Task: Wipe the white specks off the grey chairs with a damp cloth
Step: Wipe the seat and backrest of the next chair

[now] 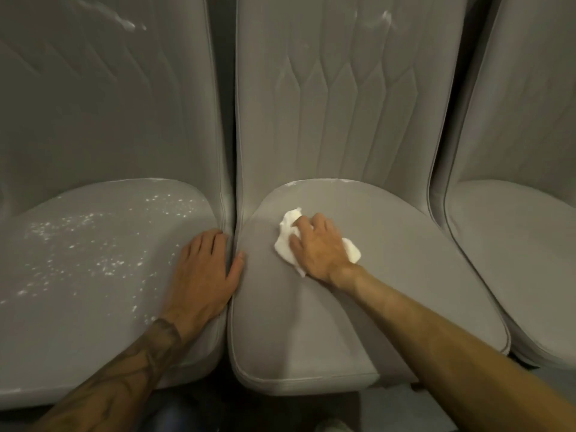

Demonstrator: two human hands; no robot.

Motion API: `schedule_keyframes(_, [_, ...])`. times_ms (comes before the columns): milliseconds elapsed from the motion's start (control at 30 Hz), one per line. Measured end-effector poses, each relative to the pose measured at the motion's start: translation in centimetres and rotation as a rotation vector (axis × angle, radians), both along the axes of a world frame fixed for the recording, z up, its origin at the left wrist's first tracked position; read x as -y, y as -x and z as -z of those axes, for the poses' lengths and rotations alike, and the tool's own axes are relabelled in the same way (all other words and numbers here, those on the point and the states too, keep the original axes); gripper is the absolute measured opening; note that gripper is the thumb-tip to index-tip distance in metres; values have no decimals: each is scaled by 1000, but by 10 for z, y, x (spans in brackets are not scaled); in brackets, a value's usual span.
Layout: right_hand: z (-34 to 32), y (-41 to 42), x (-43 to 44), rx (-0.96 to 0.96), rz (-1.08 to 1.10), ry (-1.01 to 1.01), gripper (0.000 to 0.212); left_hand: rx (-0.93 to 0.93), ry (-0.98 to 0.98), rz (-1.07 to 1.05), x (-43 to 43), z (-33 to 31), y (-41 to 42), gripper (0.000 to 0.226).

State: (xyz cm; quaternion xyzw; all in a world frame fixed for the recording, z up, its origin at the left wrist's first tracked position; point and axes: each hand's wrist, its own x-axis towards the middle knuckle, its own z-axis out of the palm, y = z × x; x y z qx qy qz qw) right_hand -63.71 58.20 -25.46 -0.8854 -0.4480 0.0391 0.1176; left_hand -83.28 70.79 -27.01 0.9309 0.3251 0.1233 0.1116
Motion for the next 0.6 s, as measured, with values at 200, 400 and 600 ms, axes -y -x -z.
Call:
schedule_keyframes(200, [4,-68,10,5,318,-61,42,-16,-6,-13,-4,6,-3,71])
schedule_keyframes(400, [18,-5,-29,103,25,-137,37,-17,-63,-6,-4,8,-6,63])
schedule_keyframes(600, [17,-31,-49,57,-108,-124,38,-2,-106,24,-4,5,-5,51])
